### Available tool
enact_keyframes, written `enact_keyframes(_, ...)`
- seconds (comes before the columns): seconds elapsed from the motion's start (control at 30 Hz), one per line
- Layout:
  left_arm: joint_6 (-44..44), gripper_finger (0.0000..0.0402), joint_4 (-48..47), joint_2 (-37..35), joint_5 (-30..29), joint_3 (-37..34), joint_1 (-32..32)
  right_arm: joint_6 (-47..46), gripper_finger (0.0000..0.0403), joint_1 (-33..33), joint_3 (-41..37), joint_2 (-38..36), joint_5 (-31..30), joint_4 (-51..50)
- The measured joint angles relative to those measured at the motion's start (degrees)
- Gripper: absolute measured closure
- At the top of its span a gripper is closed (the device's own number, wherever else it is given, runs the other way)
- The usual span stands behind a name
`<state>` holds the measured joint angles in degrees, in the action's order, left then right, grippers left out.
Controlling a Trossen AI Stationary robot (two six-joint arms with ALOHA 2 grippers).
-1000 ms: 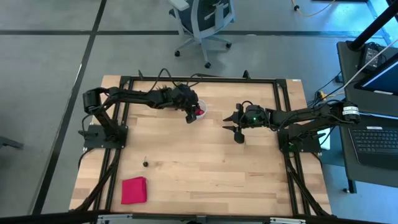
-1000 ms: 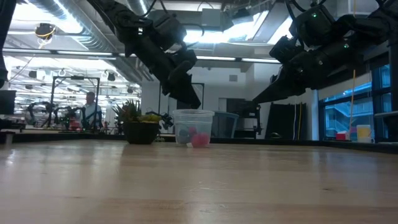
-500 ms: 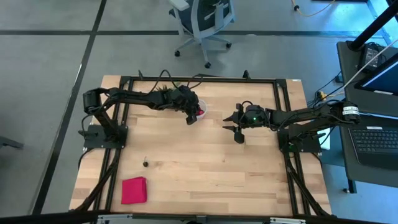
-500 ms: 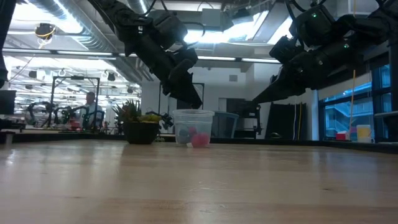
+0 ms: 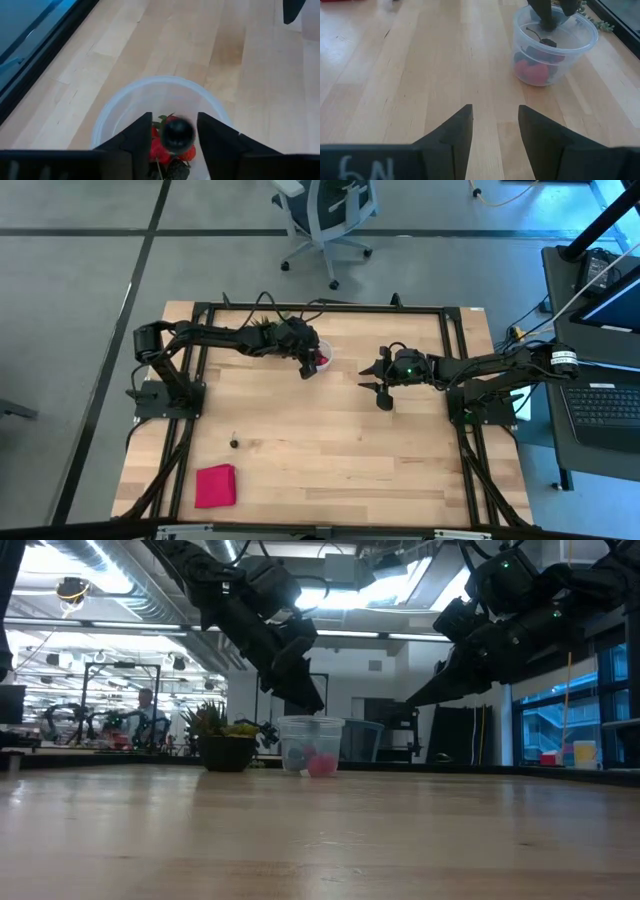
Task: Pick and placing Produce into tupperware
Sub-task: Put the black cherry into the transparent container
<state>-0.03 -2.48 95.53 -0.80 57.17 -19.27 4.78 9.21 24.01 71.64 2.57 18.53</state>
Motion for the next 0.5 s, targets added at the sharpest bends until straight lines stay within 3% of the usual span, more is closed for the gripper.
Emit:
enact_keyframes(0.23, -0.95, 0.0193, 0.01, -0.10, -0.19, 0.00, 0.00, 0.00, 0.0242, -0.01, 0.00, 0.00, 0.00, -0.02)
enact_keyframes(0.5, -0.07, 0.0191, -3.18, -5.70, -0.39, 0.02, 1.73, 0.00, 0.0242, -0.02, 0.00, 0.00, 0.00, -0.99)
